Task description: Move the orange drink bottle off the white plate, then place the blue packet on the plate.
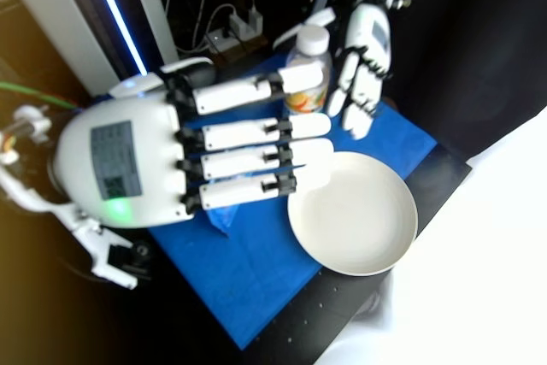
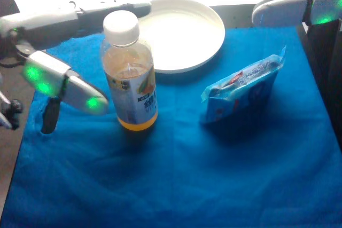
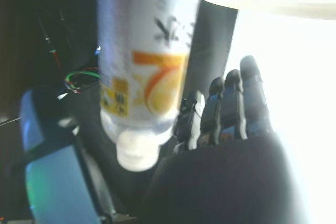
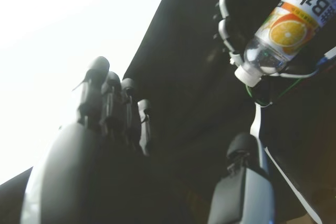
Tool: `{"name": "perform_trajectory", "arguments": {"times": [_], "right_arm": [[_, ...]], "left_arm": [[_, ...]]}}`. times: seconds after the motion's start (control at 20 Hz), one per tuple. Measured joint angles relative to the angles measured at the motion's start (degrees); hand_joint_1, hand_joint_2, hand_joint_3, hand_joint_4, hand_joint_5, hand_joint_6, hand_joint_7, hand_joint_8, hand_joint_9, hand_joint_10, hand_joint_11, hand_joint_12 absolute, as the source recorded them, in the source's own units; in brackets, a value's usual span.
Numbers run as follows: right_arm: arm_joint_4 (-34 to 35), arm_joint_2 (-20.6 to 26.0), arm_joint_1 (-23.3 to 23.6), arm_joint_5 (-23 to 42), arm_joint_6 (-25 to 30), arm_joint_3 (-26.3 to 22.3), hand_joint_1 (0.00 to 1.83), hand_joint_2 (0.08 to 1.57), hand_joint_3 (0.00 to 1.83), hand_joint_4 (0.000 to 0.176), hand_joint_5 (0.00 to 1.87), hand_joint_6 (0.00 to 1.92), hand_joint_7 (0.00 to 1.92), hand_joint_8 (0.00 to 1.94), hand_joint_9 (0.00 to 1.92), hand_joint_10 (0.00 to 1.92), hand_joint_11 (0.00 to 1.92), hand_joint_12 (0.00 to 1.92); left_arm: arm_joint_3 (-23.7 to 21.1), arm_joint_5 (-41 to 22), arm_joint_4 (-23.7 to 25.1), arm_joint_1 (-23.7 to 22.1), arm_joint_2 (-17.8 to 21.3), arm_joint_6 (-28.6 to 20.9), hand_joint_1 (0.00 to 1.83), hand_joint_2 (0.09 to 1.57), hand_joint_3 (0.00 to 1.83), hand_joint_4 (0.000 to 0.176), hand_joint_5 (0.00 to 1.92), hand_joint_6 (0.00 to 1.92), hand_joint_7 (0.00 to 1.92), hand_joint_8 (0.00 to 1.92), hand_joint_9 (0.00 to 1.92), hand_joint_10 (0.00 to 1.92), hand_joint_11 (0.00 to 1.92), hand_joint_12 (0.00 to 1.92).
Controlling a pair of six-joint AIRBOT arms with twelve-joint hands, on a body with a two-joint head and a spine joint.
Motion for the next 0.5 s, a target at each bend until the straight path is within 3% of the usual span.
{"name": "perform_trajectory", "arguments": {"times": [0.05, 0.1, 0.15, 0.2, 0.25, 0.3, 0.35, 0.4, 0.45, 0.5], "right_arm": [[-0.7, 0.0, 0.0, -0.31, 0.24, 0.0, 0.65, 0.76, 0.0, 0.13, 0.1, 0.0, 0.14, 0.0, 0.09, 0.0, 0.0, 0.52], [-1.42, 0.0, 0.0, -0.87, 0.28, 0.0, 0.64, 0.74, 0.0, 0.148, 0.09, 0.0, 0.15, 0.0, 0.09, 0.0, 0.0, 0.53], [-1.75, 0.0, 0.0, -1.31, 0.37, 0.0, 0.69, 0.78, 0.0, 0.143, 0.08, 0.0, 0.15, 0.0, 0.09, 0.0, 0.0, 0.57], [-2.16, 0.11, 0.0, -1.51, 0.76, 0.0, 0.77, 0.79, 0.0, 0.119, 0.08, 0.0, 0.16, 0.0, 0.12, 0.01, 0.0, 0.65], [-3.02, 0.33, 0.0, -1.6, 1.53, -0.02, 0.78, 0.76, 0.0, 0.122, 0.09, 0.0, 0.18, 0.01, 0.14, 0.01, 0.0, 0.77], [-3.96, 0.63, 0.0, -1.77, 2.1, -0.07, 0.77, 0.75, 0.0, 0.103, 0.09, 0.0, 0.19, 0.0, 0.18, 0.02, 0.0, 0.83], [-6.29, 1.31, 0.0, -2.71, 2.89, -0.09, 0.59, 0.72, 0.0, 0.122, 0.07, 0.0, 0.17, 0.0, 0.16, 0.0, 0.0, 0.75], [-8.39, 1.92, 0.0, -3.72, 3.56, -0.26, 0.58, 0.68, 0.0, 0.11, 0.05, 0.0, 0.16, 0.0, 0.14, 0.0, 0.0, 0.63], [-11.3, 2.27, 0.87, -5.31, 4.63, -0.28, 0.61, 0.7, 0.0, 0.077, 0.03, 0.0, 0.14, 0.0, 0.13, 0.0, 0.0, 0.52], [-14.67, 2.6, 2.08, -7.1, 5.42, -0.39, 0.61, 0.7, 0.0, 0.077, 0.03, 0.0, 0.14, 0.0, 0.13, 0.0, 0.0, 0.52]], "left_arm": [[-0.31, 0.52, 0.26, -0.13, 0.94, 0.0, 0.7, 0.63, 0.0, 0.176, 0.0, 0.0, 0.0, 0.0, 0.0, 0.0, 0.0, 0.0], [-0.39, 1.31, 0.72, -0.59, 1.79, 0.07, 0.7, 0.62, 0.0, 0.176, 0.0, 0.0, 0.0, 0.0, 0.0, 0.0, 0.0, 0.0], [-0.42, 1.84, 0.7, -1.14, 2.38, 0.13, 0.72, 0.6, 0.0, 0.176, 0.0, 0.0, 0.0, 0.0, 0.0, 0.0, 0.0, 0.0], [-0.42, 2.67, 0.7, -1.7, 2.99, 0.55, 0.72, 0.59, 0.0, 0.176, 0.0, 0.0, 0.0, 0.0, 0.0, 0.0, 0.0, 0.0], [-0.42, 3.3, 0.66, -2.16, 3.52, 0.68, 0.71, 0.59, 0.0, 0.176, 0.0, 0.0, 0.0, 0.0, 0.0, 0.0, 0.0, 0.0], [-0.44, 3.78, 0.81, -2.73, 4.11, 0.79, 0.66, 0.59, 0.0, 0.176, 0.0, 0.0, 0.0, 0.0, 0.0, 0.0, 0.0, 0.0], [-0.85, 4.09, 0.37, -3.26, 4.98, 1.88, 0.66, 0.59, 0.0, 0.176, 0.0, 0.0, 0.0, 0.0, 0.0, 0.0, 0.0, 0.0], [-1.36, 4.11, -1.01, -3.32, 5.77, 3.26, 0.66, 0.6, 0.0, 0.176, 0.0, 0.0, 0.0, 0.0, 0.0, 0.0, 0.0, 0.0], [-1.51, 4.07, -2.14, -3.32, 6.25, 4.48, 0.66, 0.6, 0.0, 0.176, 0.0, 0.0, 0.0, 0.0, 0.0, 0.0, 0.0, 0.0], [-1.97, 4.44, -3.37, -3.32, 6.78, 6.19, 0.66, 0.6, 0.0, 0.176, 0.0, 0.0, 0.0, 0.0, 0.0, 0.0, 0.0, 0.0]]}}
